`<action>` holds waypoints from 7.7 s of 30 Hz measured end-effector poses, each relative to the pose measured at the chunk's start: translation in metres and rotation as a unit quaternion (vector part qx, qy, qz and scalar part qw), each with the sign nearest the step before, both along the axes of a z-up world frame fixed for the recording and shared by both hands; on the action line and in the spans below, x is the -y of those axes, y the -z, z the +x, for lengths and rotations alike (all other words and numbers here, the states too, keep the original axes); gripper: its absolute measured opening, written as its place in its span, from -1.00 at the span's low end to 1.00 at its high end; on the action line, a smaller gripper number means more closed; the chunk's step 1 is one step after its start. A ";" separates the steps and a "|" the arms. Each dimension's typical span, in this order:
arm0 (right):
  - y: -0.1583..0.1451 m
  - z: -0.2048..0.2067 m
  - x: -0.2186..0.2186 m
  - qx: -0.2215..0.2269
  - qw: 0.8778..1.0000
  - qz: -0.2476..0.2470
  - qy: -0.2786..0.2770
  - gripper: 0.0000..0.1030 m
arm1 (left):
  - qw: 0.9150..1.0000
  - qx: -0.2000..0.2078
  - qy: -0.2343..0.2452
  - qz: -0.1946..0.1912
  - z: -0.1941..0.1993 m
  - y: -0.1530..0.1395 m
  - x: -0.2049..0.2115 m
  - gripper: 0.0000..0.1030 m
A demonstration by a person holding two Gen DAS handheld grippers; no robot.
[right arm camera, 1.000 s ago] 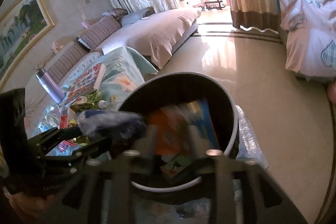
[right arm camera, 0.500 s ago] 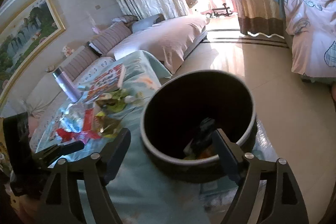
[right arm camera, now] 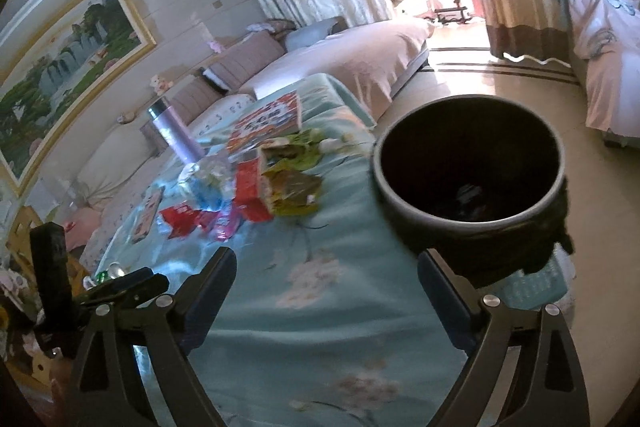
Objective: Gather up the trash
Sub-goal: 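Move both open tools back over the trash on the table, then grasp the red foil wrapper with the left tool while the right tool grasps the yellow chip bag, then carry both wrappers over the black bin and open both tools to drop them, then move both open tools back over the trash on the table, then grasp the crumpled white tissue with the left tool while the right tool grasps the red carton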
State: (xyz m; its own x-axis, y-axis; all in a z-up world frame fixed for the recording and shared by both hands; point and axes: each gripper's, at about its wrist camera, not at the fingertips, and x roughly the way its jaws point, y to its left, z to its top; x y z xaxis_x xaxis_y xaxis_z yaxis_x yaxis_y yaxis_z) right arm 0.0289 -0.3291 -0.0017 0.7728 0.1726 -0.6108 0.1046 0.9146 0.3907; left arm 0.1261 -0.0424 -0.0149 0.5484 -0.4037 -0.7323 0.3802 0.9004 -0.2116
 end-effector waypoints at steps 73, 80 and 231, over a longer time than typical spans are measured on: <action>0.014 0.040 -0.027 -0.004 0.997 -0.019 -0.070 -1.00 | 0.998 0.024 0.043 -0.037 0.001 -0.019 0.018 -0.71; 0.002 0.019 -0.006 0.012 0.999 -0.018 -0.046 -1.00 | 0.996 0.027 0.076 -0.041 -0.007 -0.025 0.049 -0.71; 0.038 0.154 -0.058 -0.042 0.992 0.093 -0.073 0.09 | 0.995 -0.027 0.087 -0.038 0.110 0.020 0.022 -0.33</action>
State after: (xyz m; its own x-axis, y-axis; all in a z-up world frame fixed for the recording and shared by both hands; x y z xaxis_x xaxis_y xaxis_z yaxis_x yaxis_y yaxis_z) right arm 0.1826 -0.2713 -0.0395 0.6783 0.3952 -0.6195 0.0150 0.8354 0.5494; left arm 0.2361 -0.0642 -0.0345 0.4261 -0.5442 -0.7227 0.5146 0.8028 -0.3011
